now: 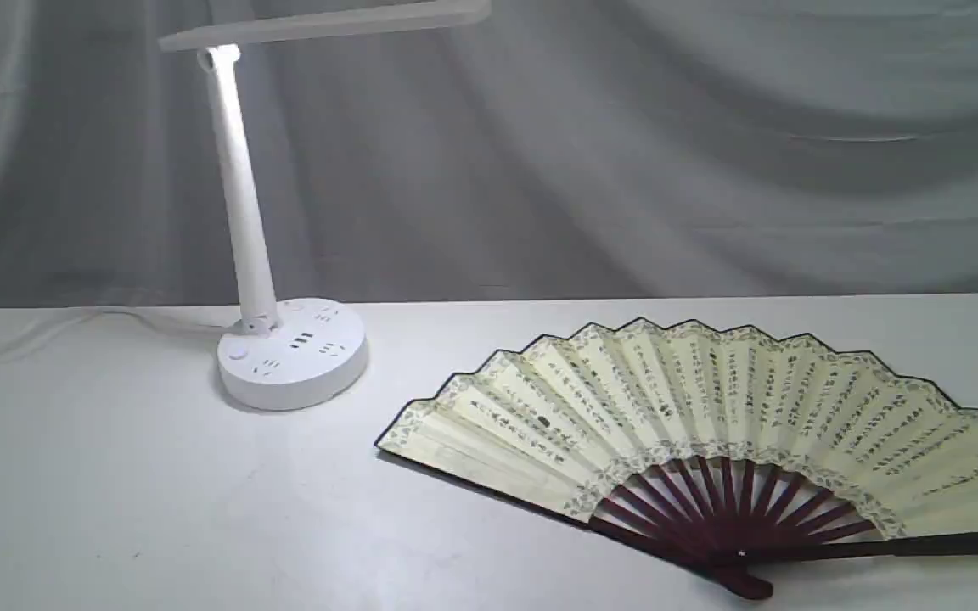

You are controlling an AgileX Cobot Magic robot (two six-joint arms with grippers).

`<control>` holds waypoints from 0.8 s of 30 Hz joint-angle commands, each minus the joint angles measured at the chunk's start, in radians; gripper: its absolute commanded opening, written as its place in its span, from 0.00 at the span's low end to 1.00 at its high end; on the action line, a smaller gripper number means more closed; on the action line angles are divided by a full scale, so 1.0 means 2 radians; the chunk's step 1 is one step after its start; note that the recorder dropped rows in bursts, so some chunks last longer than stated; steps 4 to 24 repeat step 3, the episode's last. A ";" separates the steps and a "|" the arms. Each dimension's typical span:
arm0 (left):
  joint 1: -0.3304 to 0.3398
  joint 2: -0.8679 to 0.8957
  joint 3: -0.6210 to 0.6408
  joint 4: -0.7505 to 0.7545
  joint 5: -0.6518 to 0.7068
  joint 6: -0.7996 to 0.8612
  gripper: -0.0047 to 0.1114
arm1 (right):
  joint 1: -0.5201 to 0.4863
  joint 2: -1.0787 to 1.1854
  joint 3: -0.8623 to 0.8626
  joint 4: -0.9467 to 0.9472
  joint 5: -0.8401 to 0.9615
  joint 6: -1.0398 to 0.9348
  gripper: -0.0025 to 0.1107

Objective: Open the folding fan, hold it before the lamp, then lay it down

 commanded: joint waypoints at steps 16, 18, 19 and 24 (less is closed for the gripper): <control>0.001 -0.002 0.002 -0.006 0.000 -0.003 0.04 | 0.002 -0.002 0.002 -0.005 -0.003 0.000 0.02; 0.001 -0.002 0.002 -0.006 0.000 -0.003 0.04 | 0.002 -0.002 0.002 -0.005 -0.003 0.000 0.02; 0.001 -0.002 0.002 -0.006 0.000 -0.003 0.04 | 0.002 -0.002 0.002 -0.005 -0.003 0.000 0.02; 0.001 -0.002 0.002 -0.006 0.000 -0.003 0.04 | 0.002 -0.002 0.002 -0.005 -0.003 0.000 0.02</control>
